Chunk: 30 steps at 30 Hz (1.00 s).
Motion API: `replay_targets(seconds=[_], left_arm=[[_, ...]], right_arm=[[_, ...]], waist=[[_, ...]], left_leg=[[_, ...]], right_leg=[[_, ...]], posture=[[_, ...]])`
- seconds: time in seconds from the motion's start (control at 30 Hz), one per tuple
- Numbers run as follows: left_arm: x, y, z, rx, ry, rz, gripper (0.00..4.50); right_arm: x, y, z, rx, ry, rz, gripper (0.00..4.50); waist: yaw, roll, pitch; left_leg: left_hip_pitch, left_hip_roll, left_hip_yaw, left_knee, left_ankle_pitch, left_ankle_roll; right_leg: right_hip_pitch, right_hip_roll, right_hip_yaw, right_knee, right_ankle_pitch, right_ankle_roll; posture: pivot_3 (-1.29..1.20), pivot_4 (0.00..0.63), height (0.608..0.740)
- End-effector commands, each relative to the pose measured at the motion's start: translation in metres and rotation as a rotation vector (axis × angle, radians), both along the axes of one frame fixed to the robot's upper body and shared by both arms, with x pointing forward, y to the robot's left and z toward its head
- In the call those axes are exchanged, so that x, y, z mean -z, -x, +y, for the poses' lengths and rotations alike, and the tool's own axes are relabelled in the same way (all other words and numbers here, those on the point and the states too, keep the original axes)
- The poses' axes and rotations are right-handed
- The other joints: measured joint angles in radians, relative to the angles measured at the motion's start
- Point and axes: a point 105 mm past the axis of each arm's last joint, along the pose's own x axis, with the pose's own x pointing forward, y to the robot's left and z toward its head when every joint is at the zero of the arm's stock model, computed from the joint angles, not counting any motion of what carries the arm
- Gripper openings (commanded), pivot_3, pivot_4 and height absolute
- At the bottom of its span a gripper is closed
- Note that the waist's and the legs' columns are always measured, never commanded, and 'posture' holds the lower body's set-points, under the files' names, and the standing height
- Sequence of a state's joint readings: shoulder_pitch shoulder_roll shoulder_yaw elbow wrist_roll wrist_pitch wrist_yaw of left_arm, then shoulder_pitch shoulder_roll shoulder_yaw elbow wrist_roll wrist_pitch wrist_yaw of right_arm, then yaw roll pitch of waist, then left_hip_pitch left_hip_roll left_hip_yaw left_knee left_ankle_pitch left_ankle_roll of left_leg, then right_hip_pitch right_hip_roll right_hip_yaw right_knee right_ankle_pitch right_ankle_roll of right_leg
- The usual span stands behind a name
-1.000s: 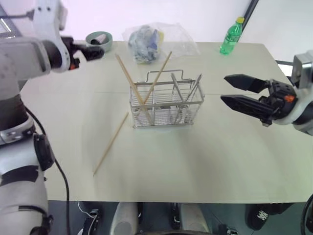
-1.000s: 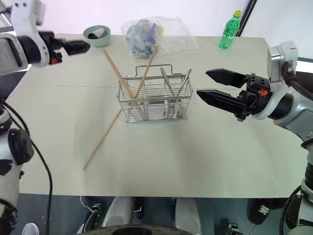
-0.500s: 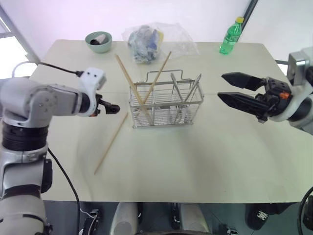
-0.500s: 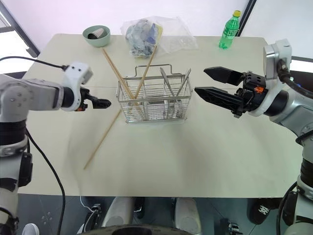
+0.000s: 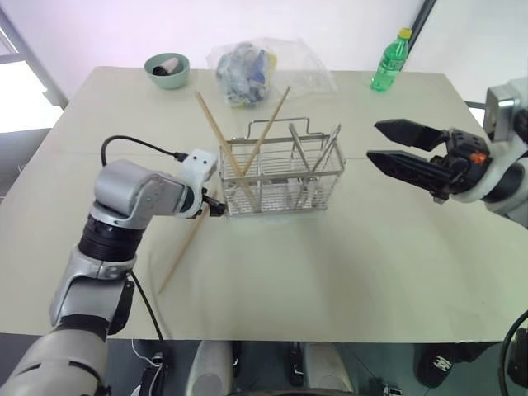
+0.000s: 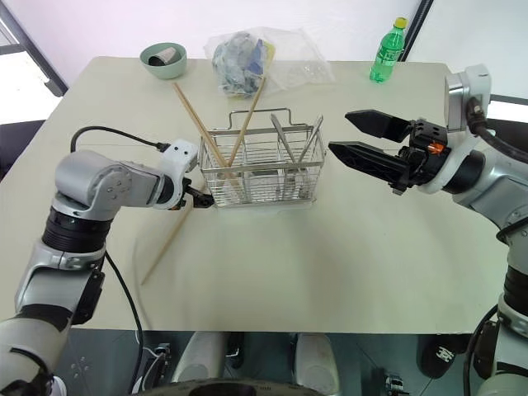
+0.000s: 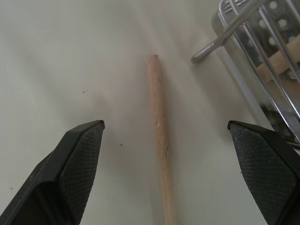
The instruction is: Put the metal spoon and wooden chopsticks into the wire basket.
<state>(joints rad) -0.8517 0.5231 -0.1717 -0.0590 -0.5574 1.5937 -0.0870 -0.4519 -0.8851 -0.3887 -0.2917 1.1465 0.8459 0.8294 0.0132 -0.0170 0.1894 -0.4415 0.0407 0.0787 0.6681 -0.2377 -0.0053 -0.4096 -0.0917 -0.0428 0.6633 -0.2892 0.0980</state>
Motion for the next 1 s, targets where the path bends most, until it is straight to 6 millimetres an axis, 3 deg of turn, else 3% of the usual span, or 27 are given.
replay_targets(seconds=[0.03,0.1,0.2,0.43,0.63,0.77,0.83,0.93,1.0], left_arm=[[-0.004,-0.003,0.002,-0.018,0.005,-0.024,4.44],[0.003,-0.001,0.001,-0.011,0.009,-0.005,4.44],[0.007,0.003,-0.004,-0.001,0.033,0.006,3.64],[0.005,0.0,0.0,-0.048,0.073,0.0,0.06],[-0.003,-0.004,0.019,-0.141,0.089,-0.054,0.02],[-0.022,-0.015,0.046,-0.253,0.09,-0.196,0.02],[-0.042,-0.024,0.062,-0.309,0.106,-0.33,0.02],[-0.099,-0.036,0.091,-0.418,0.233,-0.637,0.02],[-0.147,-0.035,0.098,-0.423,0.365,-0.865,0.02]], right_arm=[[-0.011,0.006,-0.001,0.003,-0.006,-0.051,4.44],[-0.011,0.006,-0.001,0.007,-0.007,-0.052,4.44],[-0.011,0.006,-0.001,0.01,-0.008,-0.052,4.44],[-0.015,0.003,-0.005,0.027,-0.014,-0.055,4.44],[-0.014,0.001,-0.006,0.033,-0.02,-0.052,4.44],[-0.014,0.0,-0.006,0.032,-0.02,-0.049,4.44],[-0.015,-0.001,-0.006,0.032,-0.018,-0.05,4.44],[-0.017,-0.002,-0.008,0.034,-0.018,-0.047,4.44],[-0.016,-0.002,-0.009,0.036,-0.015,-0.042,4.44]], waist=[[0.0,0.0,0.0],[0.0,0.0,0.0],[0.001,0.0,0.0],[0.0,0.0,0.0],[-0.002,0.0,0.0],[-0.002,0.0,0.0],[-0.001,0.0,0.0],[0.0,0.0,0.0],[0.001,0.0,0.0]], left_leg=[[0.0,0.0,0.0,0.0,0.0,0.0],[0.0,0.0,0.0,0.0,0.0,0.0],[0.0,0.0,0.0,0.0,0.0,0.0],[0.0,0.0,0.0,0.0,0.0,0.001],[0.0,0.0,0.0,0.0,0.0,0.001],[0.001,0.001,0.0,0.0,-0.001,0.001],[0.0,0.001,0.0,0.0,-0.001,0.001],[0.0,0.002,0.0,0.0,-0.001,0.001],[0.0,0.002,0.0,0.0,-0.001,0.001]], right_leg=[[0.0,0.0,0.0,0.0,0.0,0.0],[0.0,0.0,0.0,0.0,0.0,0.0],[0.0,0.0,0.0,0.0,0.0,0.0],[0.0,0.0,0.0,0.0,0.0,0.0],[0.0,0.0,0.0,0.0,0.0,0.0],[0.0,0.0,0.0,0.0,0.0,0.0],[0.0,0.0,0.0,0.0,0.0,0.0],[0.0,0.0,0.0,0.0,0.0,0.0],[0.0,0.0,0.0,0.0,0.0,0.0]], posture=[[0.0,0.15,0.722],[0.0,0.15,0.722],[0.0,0.15,0.722],[0.0,0.15,0.722],[0.0,0.15,0.722],[0.0,0.15,0.722],[0.0,0.15,0.722],[0.0,0.15,0.722],[0.0,0.15,0.722]])
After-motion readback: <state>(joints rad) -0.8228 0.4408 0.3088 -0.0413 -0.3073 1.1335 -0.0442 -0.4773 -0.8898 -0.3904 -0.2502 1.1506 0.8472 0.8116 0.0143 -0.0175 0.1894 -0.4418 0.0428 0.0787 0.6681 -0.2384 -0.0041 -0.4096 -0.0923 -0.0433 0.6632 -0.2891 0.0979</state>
